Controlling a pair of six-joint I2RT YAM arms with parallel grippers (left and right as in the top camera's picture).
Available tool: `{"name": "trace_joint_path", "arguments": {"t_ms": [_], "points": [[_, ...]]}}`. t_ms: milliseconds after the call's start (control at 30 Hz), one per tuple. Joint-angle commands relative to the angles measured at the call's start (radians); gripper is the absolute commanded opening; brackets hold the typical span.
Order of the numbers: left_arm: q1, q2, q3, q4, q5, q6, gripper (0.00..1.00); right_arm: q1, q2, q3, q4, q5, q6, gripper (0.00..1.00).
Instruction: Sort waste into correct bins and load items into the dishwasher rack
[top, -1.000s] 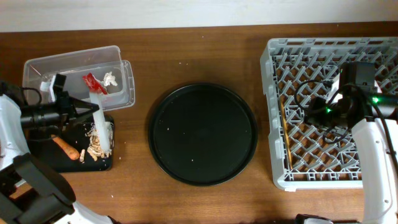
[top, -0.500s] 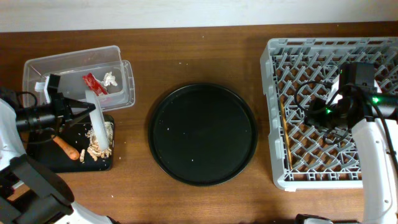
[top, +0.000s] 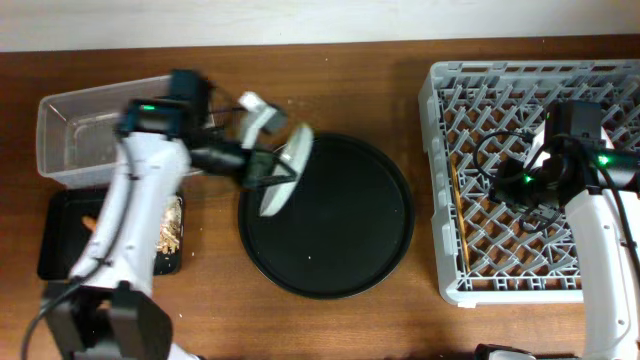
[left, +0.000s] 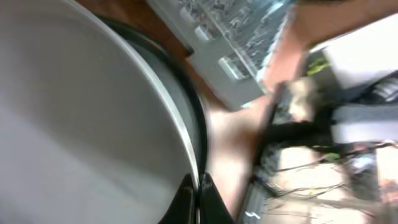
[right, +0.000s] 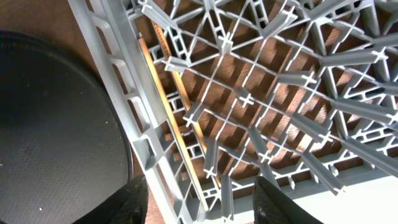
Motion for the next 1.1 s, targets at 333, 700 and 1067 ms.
{"name": "trace_joint_path", "arguments": {"t_ms": [333, 700, 1067], "points": [[-0.581, 0.227, 0.061, 0.137, -0.792, -0.327, 0.41, -0.002, 0.002, -0.001, 0.002, -0.014, 0.001, 0.58], [0.093, -0.270, 0.092, -0.058, -0.810, -0.472, 0.82, 0.565, 0.326, -0.001, 0.372, -0.108, -0.057, 0.64], [0.127, -0.270, 0.091, -0.065, -0.811, -0.478, 0.87, 0.599, 0.554, 0.092, 0.354, -0.051, 0.084, 0.48]]}}
